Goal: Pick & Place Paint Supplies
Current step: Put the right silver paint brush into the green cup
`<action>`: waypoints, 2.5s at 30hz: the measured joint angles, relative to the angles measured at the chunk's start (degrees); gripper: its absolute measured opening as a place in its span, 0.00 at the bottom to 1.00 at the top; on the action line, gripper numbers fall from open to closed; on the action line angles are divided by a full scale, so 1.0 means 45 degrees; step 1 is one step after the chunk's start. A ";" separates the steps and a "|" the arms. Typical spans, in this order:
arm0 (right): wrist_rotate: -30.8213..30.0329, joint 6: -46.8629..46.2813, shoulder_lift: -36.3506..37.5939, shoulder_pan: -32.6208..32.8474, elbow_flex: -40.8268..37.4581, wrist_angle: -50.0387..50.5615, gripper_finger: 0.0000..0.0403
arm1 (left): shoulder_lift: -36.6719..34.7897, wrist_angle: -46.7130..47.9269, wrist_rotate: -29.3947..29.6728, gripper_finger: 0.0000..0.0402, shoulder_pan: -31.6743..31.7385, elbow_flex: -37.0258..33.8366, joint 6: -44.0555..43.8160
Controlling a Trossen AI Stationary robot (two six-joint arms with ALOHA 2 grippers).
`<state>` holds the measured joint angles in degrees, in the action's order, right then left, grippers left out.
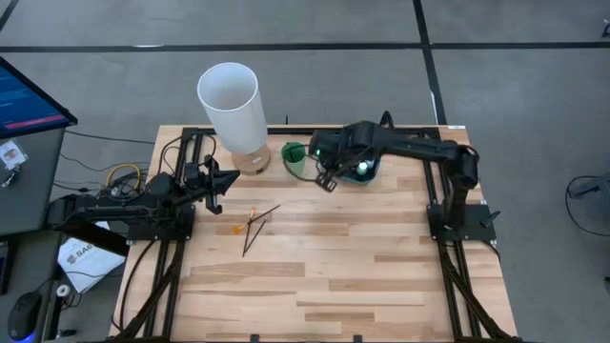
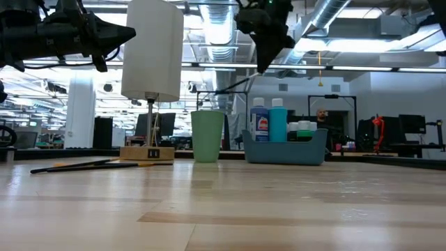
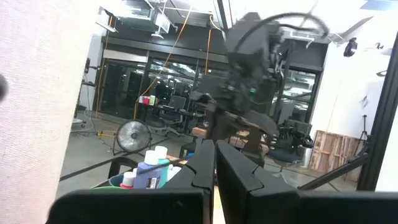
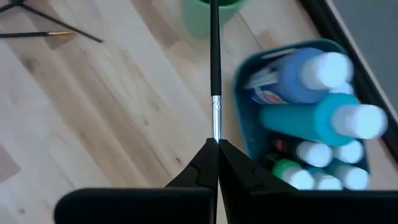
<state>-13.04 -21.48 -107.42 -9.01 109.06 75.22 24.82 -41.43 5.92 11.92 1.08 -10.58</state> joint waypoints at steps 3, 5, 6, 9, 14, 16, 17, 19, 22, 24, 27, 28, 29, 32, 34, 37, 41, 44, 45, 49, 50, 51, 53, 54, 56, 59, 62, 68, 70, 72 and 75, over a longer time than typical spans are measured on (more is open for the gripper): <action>0.0763 0.0298 0.0114 -0.0763 0.0000 0.0257 0.00 | -0.0001 -0.0004 0.0003 0.01 0.0000 0.0000 0.0003; 0.1764 0.0333 0.0122 -0.1269 0.0000 0.0176 0.00 | 0.0000 -0.0004 -0.0001 0.01 0.0000 0.0000 0.0003; 0.2384 0.0250 0.0122 -0.1493 0.0000 0.0113 0.00 | -0.0005 -0.0004 -0.0001 0.01 0.0000 0.0000 -0.0001; 0.4082 -0.0245 0.0122 -0.2095 0.0000 0.0055 0.00 | 0.0000 -0.0004 -0.0001 0.01 0.0000 0.0000 0.0003; 0.5389 -0.0594 0.0122 -0.2765 0.0005 -0.0090 0.00 | -0.0003 -0.0006 -0.0001 0.01 0.0000 0.0000 0.0003; 0.6319 -0.0896 0.0122 -0.3039 0.0001 -0.0445 0.00 | -0.0001 -0.0004 0.0000 0.01 0.0000 0.0000 0.0003; 0.6850 -0.1038 0.0122 -0.3157 0.0005 -0.0625 0.00 | -0.0002 -0.0006 0.0001 0.01 0.0000 0.0000 0.0003; 0.7671 -0.1483 0.0122 -0.3333 0.0005 -0.1097 0.00 | -0.0001 -0.0005 0.0003 0.01 0.0000 0.0000 0.0003; 0.8393 -0.2397 0.0122 -0.3520 0.0005 -0.1498 0.00 | 0.0000 -0.0004 0.0002 0.01 0.0000 0.0000 0.0001; 0.8563 -0.2924 0.0122 -0.3634 0.0010 -0.1472 0.00 | -0.0005 -0.0009 0.0001 0.01 0.0000 0.0000 0.0003; 0.8572 -0.3325 0.0122 -0.3778 0.0010 -0.1391 0.00 | 0.0000 -0.0009 0.0004 0.01 0.0000 0.0000 0.0000; 0.8568 -0.3513 0.0122 -0.3809 0.0010 -0.1432 0.00 | -0.0004 -0.0009 -0.0001 0.01 0.0000 0.0000 -0.0001; 0.8558 -0.3677 0.0122 -0.3856 0.0010 -0.1485 0.00 | -0.0002 -0.0009 0.0002 0.01 0.0000 0.0000 0.0001; 0.8503 -0.4137 0.0122 -0.3896 0.0010 -0.1630 0.00 | -0.0005 -0.0009 0.0000 0.01 0.0000 0.0000 0.0003; 0.8469 -0.4492 0.0114 -0.3918 0.0010 -0.1807 0.00 | 0.0000 -0.0006 0.0001 0.01 0.0000 0.0000 0.0003; 0.8316 -0.4988 0.0112 -0.3771 0.0010 -0.2465 0.00 | -0.0003 -0.0009 -0.0001 0.01 0.0000 0.0000 0.0003; 0.8257 -0.5719 0.0112 -0.3653 0.0015 -0.2887 0.00 | -0.0002 -0.0009 -0.0001 0.01 0.0000 0.0000 0.0003; 0.8255 -0.6098 0.0107 -0.3651 0.0015 -0.2447 0.00 | -0.0002 -0.0009 0.0002 0.01 0.0000 0.0000 0.0001; 0.8248 -0.6142 0.0107 -0.3653 0.0015 -0.2344 0.00 | -0.0004 -0.0009 0.0000 0.01 0.0000 0.0000 0.0003; 0.8194 -0.6506 0.0106 -0.3754 0.0015 -0.2220 0.00 | -0.0002 -0.0007 0.0002 0.01 0.0000 0.0000 0.0003; 0.8194 -0.6572 0.0079 -0.3789 0.0015 -0.2228 0.00 | -0.0004 -0.0009 0.0001 0.01 0.0000 0.0000 0.0000; 0.8194 -0.6583 0.0036 -0.3789 0.0019 -0.2253 0.00 | 0.0000 -0.0005 0.0003 0.01 0.0000 0.0000 0.0003; 0.8198 -0.6586 -0.0176 -0.3757 0.0019 -0.2245 0.00 | -0.0004 -0.0009 0.0004 0.01 0.0000 0.0000 0.0003; 0.8210 -0.6586 -0.0311 -0.3752 0.0019 -0.2214 0.00 | 0.0000 -0.0005 -0.0001 0.01 0.0000 0.0000 0.0002; 0.8259 -0.6581 -0.0642 -0.3746 0.0019 -0.2229 0.00 | -0.0003 -0.0009 -0.0001 0.01 0.0000 0.0000 -0.0001; 0.8626 -0.6522 -0.1120 -0.3751 0.0015 -0.2343 0.00 | -0.0005 -0.0009 0.0003 0.01 0.0000 0.0000 0.0003; 0.9015 -0.6479 -0.1383 -0.3751 0.0015 -0.2674 0.00 | 0.0000 -0.0009 -0.0001 0.01 0.0000 0.0000 0.0003; 0.9117 -0.6474 -0.1389 -0.3967 0.0346 -0.2729 0.00 | 0.0000 -0.0004 0.0002 0.01 0.0000 0.0000 0.0003; 0.9112 -0.6456 -0.1389 -0.4065 0.0497 -0.2735 0.00 | -0.0005 -0.0009 0.0003 0.01 0.0000 0.0000 0.0000; 0.9082 -0.6440 -0.1375 -0.4120 0.0554 -0.2820 0.00 | -0.0001 -0.0009 0.0000 0.01 0.0000 0.0000 0.0003; 0.9051 -0.6330 -0.1374 -0.4134 0.0552 -0.2775 0.00 | 0.0000 -0.0009 0.0004 0.01 0.0000 0.0000 -0.0001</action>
<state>27.69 -49.96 -113.60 -27.62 111.54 62.73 24.82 -41.47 5.93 11.92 1.08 -10.59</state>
